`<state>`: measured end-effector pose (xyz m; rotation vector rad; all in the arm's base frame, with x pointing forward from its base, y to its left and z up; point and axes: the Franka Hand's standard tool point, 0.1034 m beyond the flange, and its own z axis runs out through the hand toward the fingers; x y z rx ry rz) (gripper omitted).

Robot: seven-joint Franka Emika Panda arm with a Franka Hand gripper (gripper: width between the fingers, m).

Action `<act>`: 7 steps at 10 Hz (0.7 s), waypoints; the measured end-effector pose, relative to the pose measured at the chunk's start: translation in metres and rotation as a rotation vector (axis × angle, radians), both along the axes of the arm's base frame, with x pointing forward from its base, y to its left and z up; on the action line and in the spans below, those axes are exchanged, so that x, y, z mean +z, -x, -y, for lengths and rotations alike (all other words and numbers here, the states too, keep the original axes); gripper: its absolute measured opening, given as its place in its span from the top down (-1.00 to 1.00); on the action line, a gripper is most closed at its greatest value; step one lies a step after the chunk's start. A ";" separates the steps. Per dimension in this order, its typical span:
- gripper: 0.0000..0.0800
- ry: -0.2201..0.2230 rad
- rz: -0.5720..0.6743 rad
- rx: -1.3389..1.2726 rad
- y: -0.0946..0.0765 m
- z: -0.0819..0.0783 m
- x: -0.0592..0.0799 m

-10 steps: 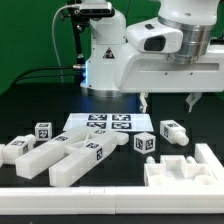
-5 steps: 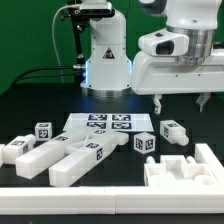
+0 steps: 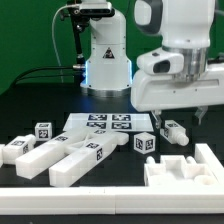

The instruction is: Assemble chair

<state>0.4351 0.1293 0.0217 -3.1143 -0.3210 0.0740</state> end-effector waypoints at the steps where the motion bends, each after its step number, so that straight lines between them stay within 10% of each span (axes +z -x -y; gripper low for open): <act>1: -0.62 -0.008 -0.004 0.001 0.002 -0.006 -0.009; 4: -0.60 -0.009 -0.008 0.019 0.004 -0.010 -0.012; 7: 0.30 -0.012 -0.008 0.088 0.004 -0.010 -0.012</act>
Offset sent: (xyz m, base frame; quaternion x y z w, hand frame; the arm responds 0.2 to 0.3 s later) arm 0.0000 0.0000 0.0000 0.0000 0.0000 0.0000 1.0000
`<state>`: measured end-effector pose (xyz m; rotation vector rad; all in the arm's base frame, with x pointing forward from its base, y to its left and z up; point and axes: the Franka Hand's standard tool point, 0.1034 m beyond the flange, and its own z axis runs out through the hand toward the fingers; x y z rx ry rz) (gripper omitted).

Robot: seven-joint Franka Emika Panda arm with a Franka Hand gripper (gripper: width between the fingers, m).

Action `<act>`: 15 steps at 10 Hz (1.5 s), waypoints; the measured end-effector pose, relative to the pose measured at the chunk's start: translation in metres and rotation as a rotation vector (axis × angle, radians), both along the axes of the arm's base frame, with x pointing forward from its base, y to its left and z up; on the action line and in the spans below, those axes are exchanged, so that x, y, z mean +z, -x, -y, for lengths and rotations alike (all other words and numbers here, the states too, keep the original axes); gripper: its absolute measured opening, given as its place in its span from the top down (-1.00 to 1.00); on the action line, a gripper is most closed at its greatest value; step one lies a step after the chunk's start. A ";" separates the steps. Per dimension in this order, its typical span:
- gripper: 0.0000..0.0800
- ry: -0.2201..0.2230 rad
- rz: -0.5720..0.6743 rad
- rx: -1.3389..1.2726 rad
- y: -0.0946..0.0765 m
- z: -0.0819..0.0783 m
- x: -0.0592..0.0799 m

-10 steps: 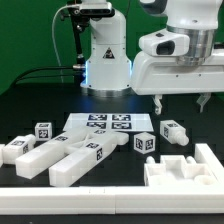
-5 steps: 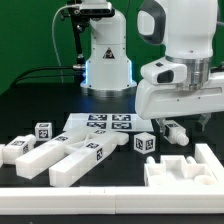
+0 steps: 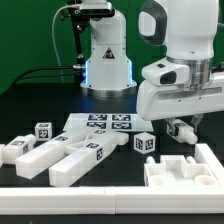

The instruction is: Assemble chair

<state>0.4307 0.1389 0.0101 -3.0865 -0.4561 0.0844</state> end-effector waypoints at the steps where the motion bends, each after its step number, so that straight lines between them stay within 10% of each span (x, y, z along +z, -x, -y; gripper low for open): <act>1: 0.29 -0.005 0.009 0.096 -0.002 0.001 0.005; 15: 0.29 -0.046 0.024 1.626 0.025 0.002 0.002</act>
Offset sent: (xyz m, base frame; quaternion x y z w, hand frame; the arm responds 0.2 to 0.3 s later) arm -0.0247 0.0018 0.0028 -0.0024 0.0505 -0.2738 0.9604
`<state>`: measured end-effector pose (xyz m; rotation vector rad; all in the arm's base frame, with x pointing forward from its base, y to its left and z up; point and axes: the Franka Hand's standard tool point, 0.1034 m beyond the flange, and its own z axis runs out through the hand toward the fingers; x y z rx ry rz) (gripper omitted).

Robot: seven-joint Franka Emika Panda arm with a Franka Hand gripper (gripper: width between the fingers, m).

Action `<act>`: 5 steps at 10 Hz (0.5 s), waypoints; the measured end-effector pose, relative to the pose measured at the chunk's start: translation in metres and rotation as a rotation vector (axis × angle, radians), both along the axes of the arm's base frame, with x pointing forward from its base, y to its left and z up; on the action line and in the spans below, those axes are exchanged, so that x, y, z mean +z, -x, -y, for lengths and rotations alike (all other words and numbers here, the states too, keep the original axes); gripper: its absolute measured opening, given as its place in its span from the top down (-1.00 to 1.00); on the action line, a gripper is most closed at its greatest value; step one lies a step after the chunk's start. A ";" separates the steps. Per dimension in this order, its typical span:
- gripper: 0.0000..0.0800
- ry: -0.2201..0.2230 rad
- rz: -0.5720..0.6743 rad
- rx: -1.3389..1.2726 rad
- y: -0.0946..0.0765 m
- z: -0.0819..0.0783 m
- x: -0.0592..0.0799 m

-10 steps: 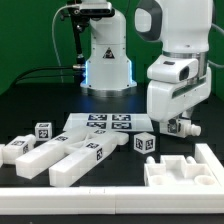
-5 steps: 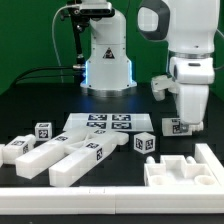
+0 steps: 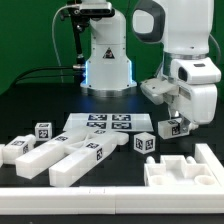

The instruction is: Assemble chair

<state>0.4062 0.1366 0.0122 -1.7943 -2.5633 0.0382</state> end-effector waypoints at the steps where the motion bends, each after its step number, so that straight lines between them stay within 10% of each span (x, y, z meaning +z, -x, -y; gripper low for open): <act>1: 0.29 0.011 -0.001 0.223 0.004 -0.003 0.000; 5: 0.29 0.022 0.001 0.503 0.004 0.001 0.000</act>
Offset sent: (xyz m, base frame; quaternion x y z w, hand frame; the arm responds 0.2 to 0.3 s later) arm 0.0000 0.0000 0.0000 0.0000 0.0000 -0.1938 0.9810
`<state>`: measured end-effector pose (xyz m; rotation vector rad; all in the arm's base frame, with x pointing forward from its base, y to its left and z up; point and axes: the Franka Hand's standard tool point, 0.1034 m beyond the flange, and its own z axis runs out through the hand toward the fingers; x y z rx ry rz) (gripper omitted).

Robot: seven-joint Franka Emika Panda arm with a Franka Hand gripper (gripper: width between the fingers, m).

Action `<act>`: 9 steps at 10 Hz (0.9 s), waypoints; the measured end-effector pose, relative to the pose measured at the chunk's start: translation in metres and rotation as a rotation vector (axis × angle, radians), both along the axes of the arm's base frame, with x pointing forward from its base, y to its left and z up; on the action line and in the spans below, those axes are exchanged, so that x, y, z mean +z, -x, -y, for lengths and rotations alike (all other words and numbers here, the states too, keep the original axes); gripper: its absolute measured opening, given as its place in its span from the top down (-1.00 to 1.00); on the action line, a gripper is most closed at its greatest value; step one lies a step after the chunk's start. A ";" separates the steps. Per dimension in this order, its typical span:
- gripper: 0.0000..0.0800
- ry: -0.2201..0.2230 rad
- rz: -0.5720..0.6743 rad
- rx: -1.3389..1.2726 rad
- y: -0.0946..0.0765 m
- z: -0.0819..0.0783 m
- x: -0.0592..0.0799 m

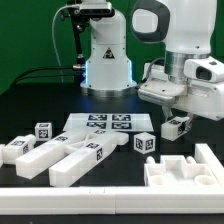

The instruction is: Assemble chair

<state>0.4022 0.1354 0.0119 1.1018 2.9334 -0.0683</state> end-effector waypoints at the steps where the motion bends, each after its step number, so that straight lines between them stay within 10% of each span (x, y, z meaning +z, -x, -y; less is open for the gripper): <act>1: 0.29 0.002 0.000 0.048 0.000 0.001 0.000; 7: 0.28 0.014 -0.018 0.445 0.011 0.010 -0.004; 8: -0.33 0.015 -0.016 0.409 0.011 0.010 -0.004; 9: -0.33 0.028 -0.021 0.329 0.011 0.013 -0.002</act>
Offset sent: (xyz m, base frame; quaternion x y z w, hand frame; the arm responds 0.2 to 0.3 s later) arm -0.0354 0.0019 -0.0054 -0.0045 0.0332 -0.2685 0.9627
